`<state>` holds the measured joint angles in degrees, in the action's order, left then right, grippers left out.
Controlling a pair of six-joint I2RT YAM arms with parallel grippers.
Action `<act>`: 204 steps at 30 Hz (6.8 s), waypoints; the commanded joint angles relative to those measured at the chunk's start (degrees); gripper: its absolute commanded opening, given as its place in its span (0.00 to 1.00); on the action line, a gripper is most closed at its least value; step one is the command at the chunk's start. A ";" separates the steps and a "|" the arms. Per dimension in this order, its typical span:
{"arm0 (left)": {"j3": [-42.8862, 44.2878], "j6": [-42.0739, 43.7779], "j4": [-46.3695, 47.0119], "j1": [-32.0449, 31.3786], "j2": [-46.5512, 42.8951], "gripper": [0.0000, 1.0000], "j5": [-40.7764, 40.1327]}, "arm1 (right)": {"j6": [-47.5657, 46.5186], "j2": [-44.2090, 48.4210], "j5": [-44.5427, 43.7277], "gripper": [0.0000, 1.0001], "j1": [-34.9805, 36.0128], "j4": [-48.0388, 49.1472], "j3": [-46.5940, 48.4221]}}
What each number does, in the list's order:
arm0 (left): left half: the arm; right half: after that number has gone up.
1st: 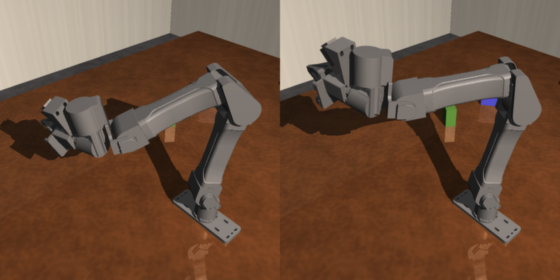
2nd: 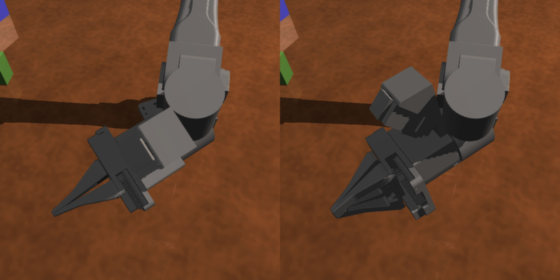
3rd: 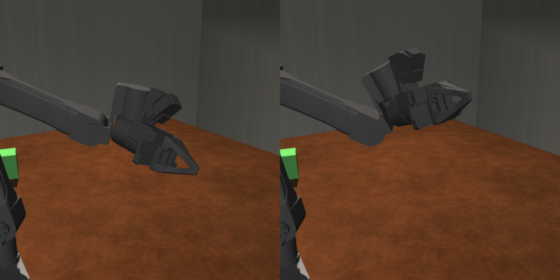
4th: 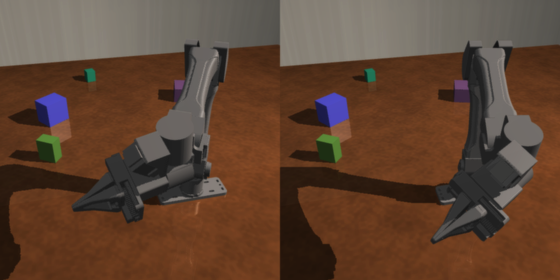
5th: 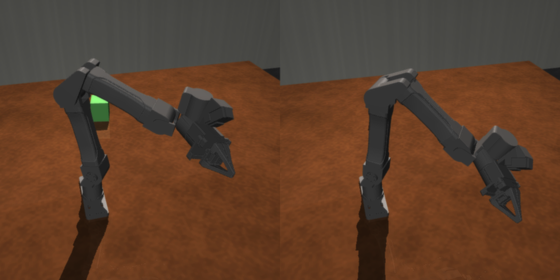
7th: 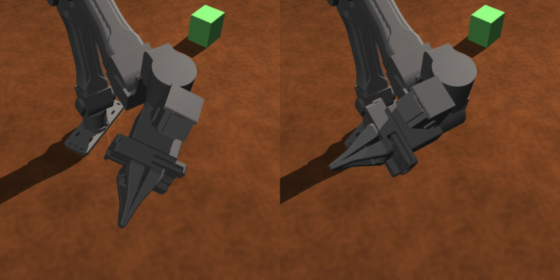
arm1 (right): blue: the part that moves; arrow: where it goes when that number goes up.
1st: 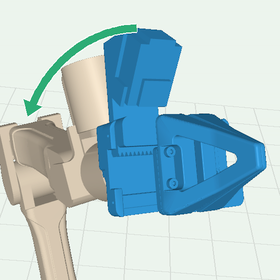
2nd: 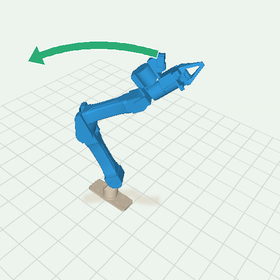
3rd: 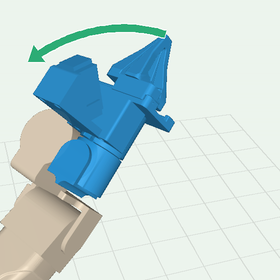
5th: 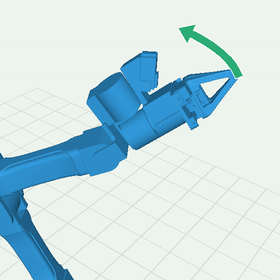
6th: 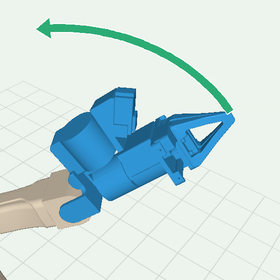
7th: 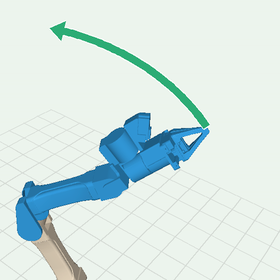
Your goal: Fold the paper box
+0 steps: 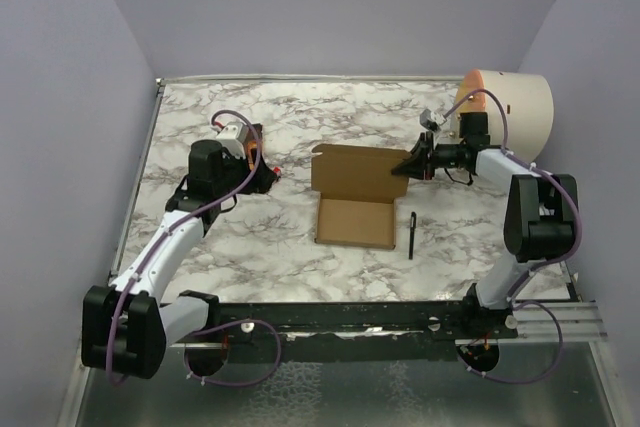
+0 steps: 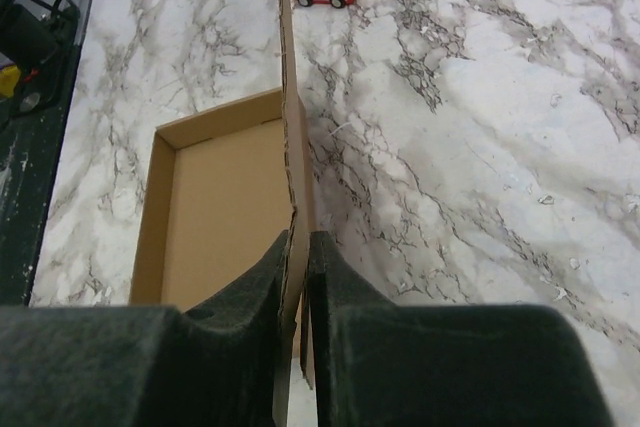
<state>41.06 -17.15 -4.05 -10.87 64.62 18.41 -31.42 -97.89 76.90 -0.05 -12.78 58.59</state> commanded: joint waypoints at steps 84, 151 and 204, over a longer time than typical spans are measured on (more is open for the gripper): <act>26.57 23.08 -19.91 -10.11 37.39 0.00 -20.49 | -14.46 31.00 -22.24 0.87 -0.81 -17.10 -17.54; 0.46 -29.80 20.81 -31.47 28.79 0.26 -10.91 | -15.36 32.49 -21.18 0.87 -0.82 -17.46 -17.75; -1.62 16.94 -5.90 -21.86 -9.07 0.97 -35.39 | -15.66 27.84 -30.80 0.75 0.30 -24.32 -18.58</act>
<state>40.99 -3.73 -8.54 -33.78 55.94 -14.66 -48.29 -68.49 50.09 -0.47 -36.45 41.15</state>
